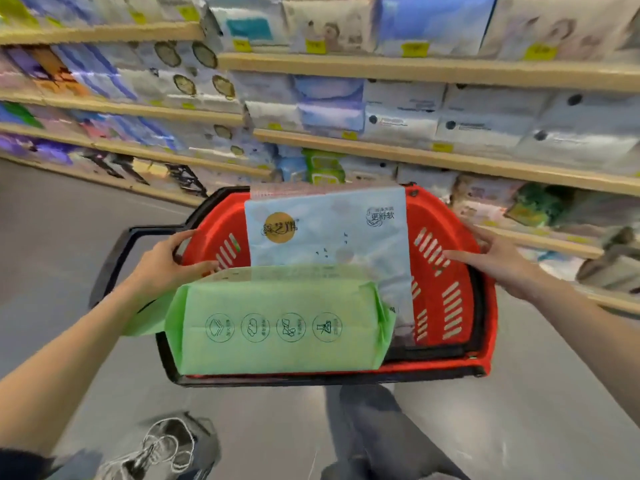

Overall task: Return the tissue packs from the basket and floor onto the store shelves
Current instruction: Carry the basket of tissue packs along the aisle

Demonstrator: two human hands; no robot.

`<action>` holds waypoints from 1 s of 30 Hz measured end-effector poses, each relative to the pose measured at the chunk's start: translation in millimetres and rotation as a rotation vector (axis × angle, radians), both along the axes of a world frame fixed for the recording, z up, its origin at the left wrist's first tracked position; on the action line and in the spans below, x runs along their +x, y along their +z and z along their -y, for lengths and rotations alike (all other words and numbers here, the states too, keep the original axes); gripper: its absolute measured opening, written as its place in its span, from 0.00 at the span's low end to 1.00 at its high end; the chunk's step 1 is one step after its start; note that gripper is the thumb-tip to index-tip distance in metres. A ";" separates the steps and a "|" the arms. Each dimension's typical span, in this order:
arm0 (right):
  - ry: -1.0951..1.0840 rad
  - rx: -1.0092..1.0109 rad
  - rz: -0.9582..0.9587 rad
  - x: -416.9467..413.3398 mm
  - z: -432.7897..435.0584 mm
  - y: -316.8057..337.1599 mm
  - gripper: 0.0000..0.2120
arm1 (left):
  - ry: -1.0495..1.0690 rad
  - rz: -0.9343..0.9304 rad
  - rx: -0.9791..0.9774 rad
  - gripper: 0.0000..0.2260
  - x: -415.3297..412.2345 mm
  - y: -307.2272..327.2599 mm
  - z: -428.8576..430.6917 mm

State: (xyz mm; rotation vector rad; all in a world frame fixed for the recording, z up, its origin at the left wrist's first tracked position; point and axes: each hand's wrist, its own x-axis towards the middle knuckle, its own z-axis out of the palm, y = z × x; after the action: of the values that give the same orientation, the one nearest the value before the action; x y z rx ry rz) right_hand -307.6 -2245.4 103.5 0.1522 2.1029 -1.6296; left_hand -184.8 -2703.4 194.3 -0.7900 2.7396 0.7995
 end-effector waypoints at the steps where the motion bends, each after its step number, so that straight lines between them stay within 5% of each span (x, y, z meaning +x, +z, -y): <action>1: -0.034 0.013 0.022 -4.4 -1.2 -4.1 0.39 | -0.021 0.017 0.011 0.34 -19.5 -13.0 1.7; 4: -0.131 0.051 0.045 -18.7 -11.2 -26.6 0.32 | -0.085 0.062 0.021 0.34 -72.2 -49.3 0.4; 16: -0.438 0.138 0.172 -62.1 -38.3 -119.6 0.34 | -0.255 0.062 0.156 0.35 -206.7 -190.6 -27.7; 30: -0.596 0.208 0.229 -122.7 -48.4 -337.3 0.35 | -0.301 0.114 0.137 0.38 -286.8 -424.4 -51.0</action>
State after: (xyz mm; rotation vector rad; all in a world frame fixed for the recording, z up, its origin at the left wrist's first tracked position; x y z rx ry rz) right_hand -430.3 -2197.0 -233.7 1.0678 2.1561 -1.5851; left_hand -471.6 -2652.4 -230.1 -0.3708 2.5828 0.8358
